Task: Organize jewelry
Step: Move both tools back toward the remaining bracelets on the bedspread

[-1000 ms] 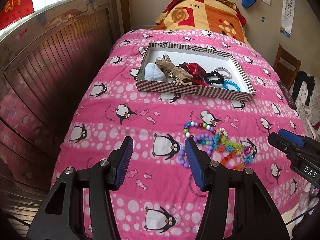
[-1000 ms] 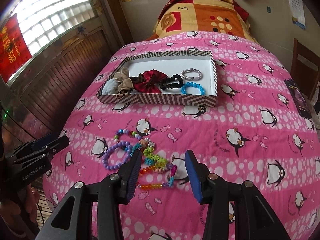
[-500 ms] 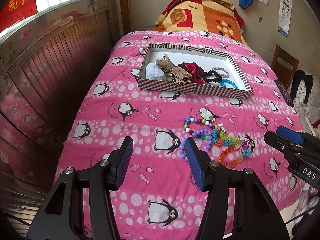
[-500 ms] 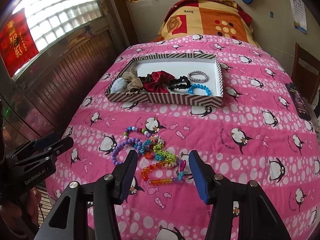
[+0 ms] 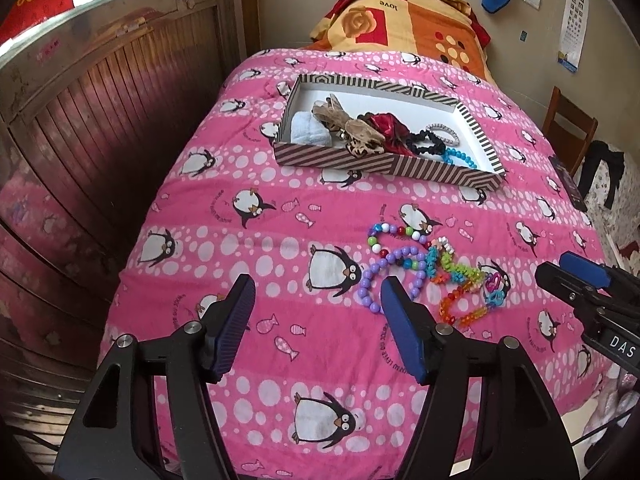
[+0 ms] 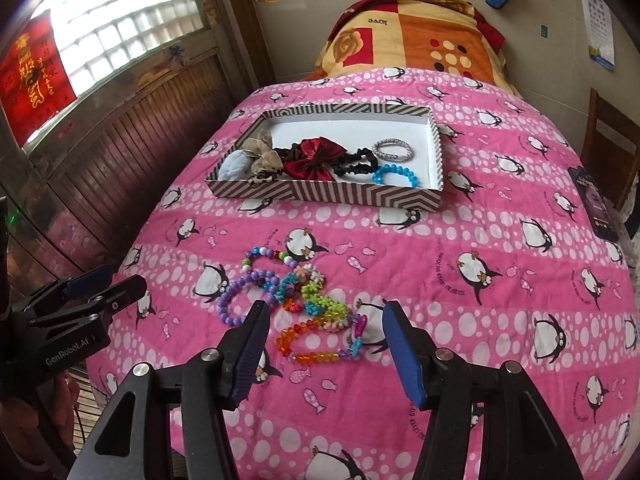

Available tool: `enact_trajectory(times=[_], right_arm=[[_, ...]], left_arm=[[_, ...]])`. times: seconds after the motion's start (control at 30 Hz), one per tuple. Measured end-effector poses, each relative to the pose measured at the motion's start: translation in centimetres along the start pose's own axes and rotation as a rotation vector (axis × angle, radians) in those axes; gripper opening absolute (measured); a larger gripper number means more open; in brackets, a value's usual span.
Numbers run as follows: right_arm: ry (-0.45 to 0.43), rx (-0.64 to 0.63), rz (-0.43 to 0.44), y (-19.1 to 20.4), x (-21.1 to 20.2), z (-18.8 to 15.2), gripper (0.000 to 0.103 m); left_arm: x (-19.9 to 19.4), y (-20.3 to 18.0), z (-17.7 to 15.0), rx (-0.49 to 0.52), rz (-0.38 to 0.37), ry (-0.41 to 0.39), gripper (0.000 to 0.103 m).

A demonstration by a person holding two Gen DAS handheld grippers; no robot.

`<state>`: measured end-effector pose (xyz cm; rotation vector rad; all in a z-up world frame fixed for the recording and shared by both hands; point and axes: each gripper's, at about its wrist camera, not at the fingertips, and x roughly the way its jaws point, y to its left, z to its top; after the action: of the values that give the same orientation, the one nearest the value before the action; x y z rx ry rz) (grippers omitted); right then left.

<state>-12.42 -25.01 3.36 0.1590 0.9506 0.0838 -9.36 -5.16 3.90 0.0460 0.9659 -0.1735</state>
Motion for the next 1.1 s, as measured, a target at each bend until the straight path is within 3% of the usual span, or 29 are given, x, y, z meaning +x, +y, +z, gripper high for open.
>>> enact_trajectory(times=[0.7,1.1], right_arm=[[0.104,0.010,-0.027,-3.4,3.5,-2.5,0.056],[0.137,-0.021,-0.016,-3.8,7.7,-2.6,0.056]], left_arm=[[4.3,-0.1,-0.8,-0.042,-0.117,0.132,0.065],[8.0,-1.8,0.7,0.020,-0.087,0.177,0.065]])
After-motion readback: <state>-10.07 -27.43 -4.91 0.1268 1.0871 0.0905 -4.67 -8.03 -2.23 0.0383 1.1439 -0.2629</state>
